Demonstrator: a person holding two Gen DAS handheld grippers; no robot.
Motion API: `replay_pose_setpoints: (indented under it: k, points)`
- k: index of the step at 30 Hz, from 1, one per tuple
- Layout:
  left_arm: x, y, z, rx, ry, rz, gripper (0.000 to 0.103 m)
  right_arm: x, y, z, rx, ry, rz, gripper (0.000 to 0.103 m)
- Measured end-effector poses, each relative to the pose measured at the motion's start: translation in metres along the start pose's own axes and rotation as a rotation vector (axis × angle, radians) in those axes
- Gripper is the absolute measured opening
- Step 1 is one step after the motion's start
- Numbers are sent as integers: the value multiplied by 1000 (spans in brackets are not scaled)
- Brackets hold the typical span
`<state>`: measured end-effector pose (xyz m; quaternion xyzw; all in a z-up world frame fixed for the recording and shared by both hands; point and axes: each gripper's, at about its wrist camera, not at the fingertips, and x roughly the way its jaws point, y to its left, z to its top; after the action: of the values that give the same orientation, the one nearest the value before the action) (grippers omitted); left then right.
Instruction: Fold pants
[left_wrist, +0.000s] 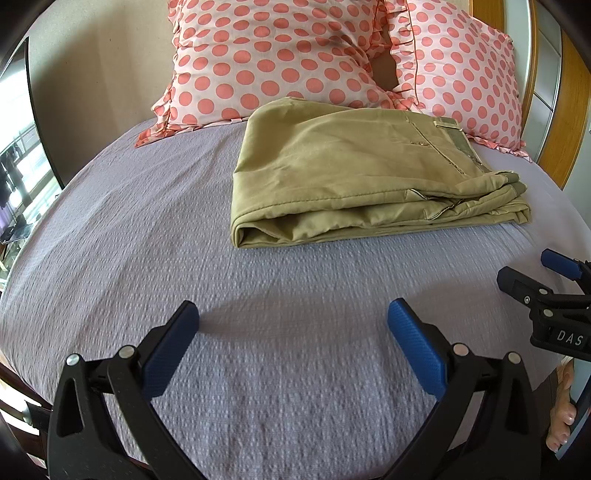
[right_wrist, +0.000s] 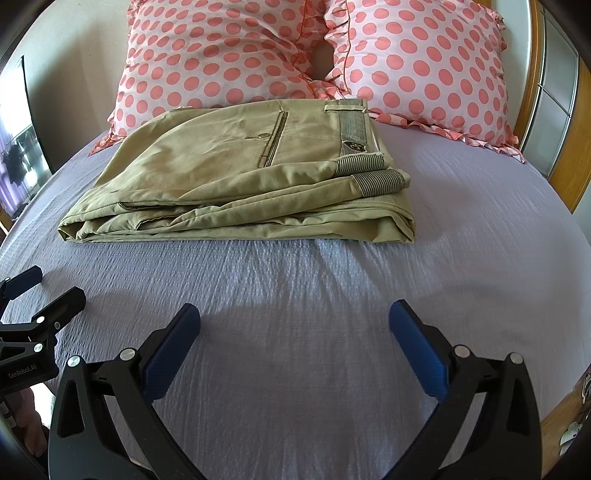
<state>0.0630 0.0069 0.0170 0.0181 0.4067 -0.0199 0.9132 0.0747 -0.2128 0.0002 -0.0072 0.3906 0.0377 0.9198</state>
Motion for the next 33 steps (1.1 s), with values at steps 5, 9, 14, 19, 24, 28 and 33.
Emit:
replay_pose_setpoints:
  k: [5,9,14,19,24,28,33]
  points:
    - [0,0,0,0,0,0,101,0,0,0,0,1,0,102]
    - [0,0,0,0,0,0,101,0,0,0,0,1,0,102]
    - [0,0,0,0,0,0,101,0,-1,0,0,1,0,102]
    - [0,0,0,0,1,-1,101,0,-1,0,-1,2,1,102]
    - [1,-1,1,1,17,0,101,0,-1,0,-1,2,1,102]
    - [1,-1,3,2,33,-2,101,0,-1,0,-2,1,1,102]
    - [3,1,6,6,60,-7,101,-1,-1,0,-3,2,3,102]
